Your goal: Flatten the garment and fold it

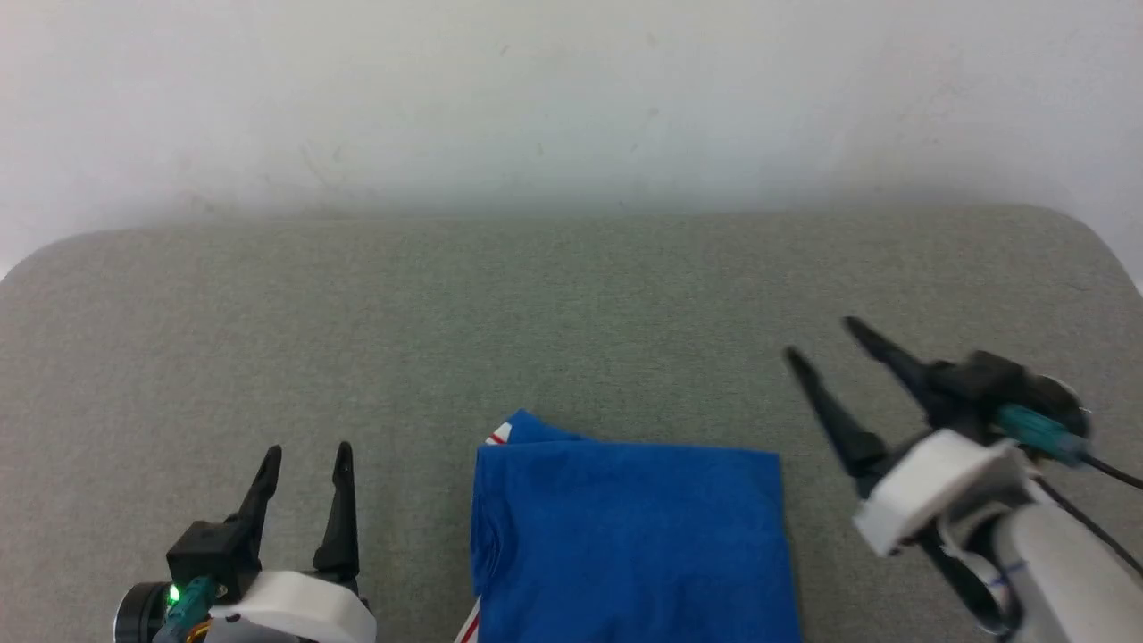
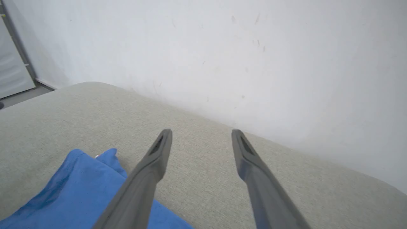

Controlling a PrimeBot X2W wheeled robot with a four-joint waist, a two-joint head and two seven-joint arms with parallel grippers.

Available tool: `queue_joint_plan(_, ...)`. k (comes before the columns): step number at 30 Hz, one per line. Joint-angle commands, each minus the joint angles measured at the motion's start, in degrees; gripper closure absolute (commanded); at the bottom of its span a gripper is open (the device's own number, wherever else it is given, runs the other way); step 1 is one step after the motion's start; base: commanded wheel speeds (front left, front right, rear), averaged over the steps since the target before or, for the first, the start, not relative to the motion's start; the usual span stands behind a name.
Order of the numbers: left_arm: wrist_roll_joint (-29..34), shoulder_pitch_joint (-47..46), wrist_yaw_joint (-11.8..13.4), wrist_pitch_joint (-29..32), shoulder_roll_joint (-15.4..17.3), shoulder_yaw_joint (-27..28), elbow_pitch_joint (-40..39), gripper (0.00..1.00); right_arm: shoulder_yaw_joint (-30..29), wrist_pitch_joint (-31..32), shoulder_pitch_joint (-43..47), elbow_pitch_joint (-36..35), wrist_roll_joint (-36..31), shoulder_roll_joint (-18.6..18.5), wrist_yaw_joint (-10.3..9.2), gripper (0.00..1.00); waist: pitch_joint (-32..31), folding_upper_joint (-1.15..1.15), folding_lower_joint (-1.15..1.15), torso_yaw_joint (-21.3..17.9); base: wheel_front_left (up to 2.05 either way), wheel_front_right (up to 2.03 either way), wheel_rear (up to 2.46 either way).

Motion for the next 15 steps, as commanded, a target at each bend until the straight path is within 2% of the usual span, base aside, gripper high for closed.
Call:
queue_joint_plan(1,-0.3,0.86,0.4,-0.27,0.42,0.23,-0.25,0.0,-1.62,-0.53,1.64,-1.08,-1.05,0.13,-0.03,0.0,-0.8,0.0,0.0,-1.57,0.0,0.0,0.0)
queue_joint_plan(6,-1.39,2.38,0.8,-0.26,1.09,1.51,-0.82,0.0,-14.39,-0.82,11.54,-9.14,-4.68,2.33,-0.03,0.0,-1.13,0.0,0.0,-2.94,0.0,0.0,0.0)
queue_joint_plan(11,-1.59,3.87,1.51,-0.26,1.68,2.15,-1.44,0.0,-21.7,0.77,21.14,-16.33,-5.56,6.16,-0.03,0.0,-1.48,0.0,0.0,-3.3,0.0,0.0,0.0)
queue_joint_plan(15,-1.88,5.19,1.93,-0.2,1.92,2.38,-1.82,0.0,-25.95,2.58,26.68,-18.36,-4.36,9.36,-0.03,0.0,-1.77,0.0,0.0,-3.42,0.0,0.0,0.0)
